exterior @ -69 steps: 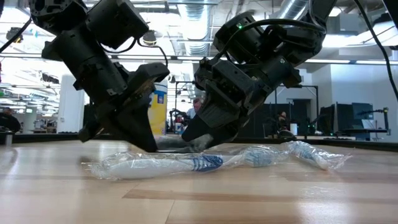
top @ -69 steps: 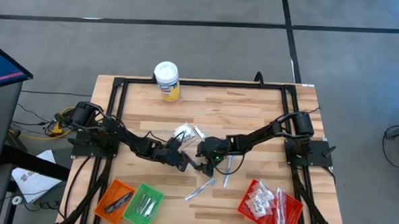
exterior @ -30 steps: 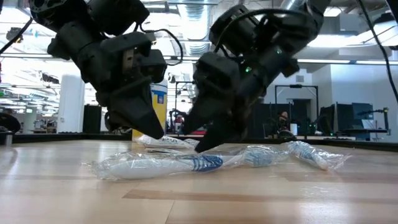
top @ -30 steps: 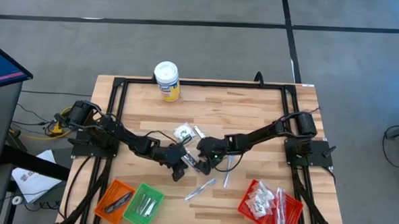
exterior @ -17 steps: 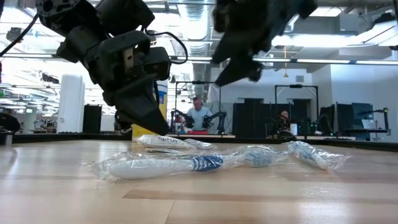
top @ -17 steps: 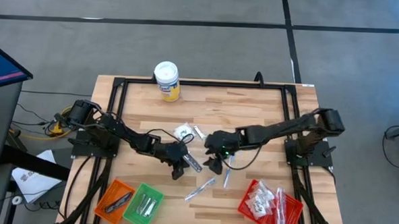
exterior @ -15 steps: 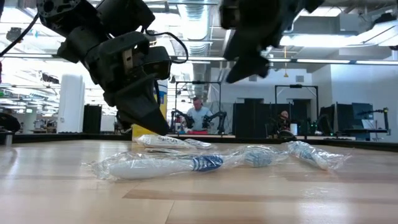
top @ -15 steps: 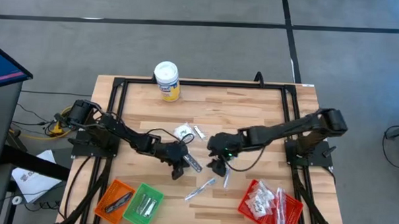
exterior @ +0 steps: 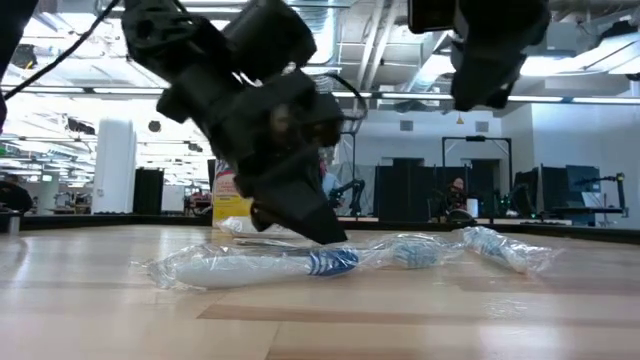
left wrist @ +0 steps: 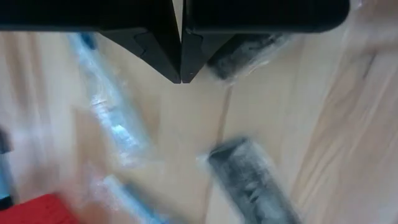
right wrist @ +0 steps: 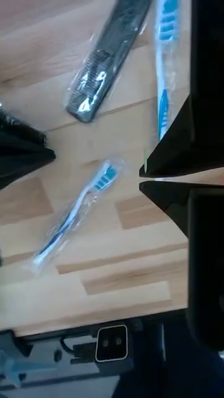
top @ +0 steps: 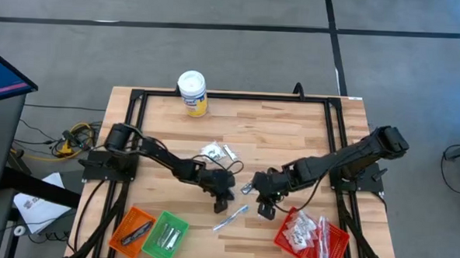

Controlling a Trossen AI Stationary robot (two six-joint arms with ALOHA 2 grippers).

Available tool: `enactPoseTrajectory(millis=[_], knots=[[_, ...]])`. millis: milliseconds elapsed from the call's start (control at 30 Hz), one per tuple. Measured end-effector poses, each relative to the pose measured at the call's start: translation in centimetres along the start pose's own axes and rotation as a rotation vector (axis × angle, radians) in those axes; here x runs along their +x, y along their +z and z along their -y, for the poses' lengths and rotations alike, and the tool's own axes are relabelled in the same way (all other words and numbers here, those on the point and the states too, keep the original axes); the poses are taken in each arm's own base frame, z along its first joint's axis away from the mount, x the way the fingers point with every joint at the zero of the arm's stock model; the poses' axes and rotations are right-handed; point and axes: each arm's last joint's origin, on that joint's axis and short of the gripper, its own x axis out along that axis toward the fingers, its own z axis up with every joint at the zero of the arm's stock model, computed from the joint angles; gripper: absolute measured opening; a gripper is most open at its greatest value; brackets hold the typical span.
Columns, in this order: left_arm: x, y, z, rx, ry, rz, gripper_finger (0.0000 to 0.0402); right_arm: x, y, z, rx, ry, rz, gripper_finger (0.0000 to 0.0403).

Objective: Pick & Place Travel size toiletries
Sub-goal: Put the blue toothbrush into the right red basket

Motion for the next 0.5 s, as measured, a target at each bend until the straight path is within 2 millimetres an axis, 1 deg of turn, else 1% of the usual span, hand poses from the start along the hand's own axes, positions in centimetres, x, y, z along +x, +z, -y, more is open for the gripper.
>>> enactPoseTrajectory(millis=[133,233,333,500], knots=[[0.9,0.3,-0.5,-0.036,0.031,-0.019,0.0,-0.1,-0.7,-0.3,0.006,-0.049,-0.004,0.0004],[1.2,0.4,-1.3,-0.058,0.031,-0.026,0.0,-0.1,-0.9,-0.3,0.006,-0.076,0.0,0.0006],[1.0,1.0,-2.4,-0.082,0.03,-0.023,0.0,-0.1,-0.9,-0.3,0.0,-0.076,-0.001,0.0003],[0.5,2.7,-4.7,-0.139,0.079,0.018,0.0,-0.2,-0.7,-0.2,-0.015,-0.103,0.027,0.0003]])
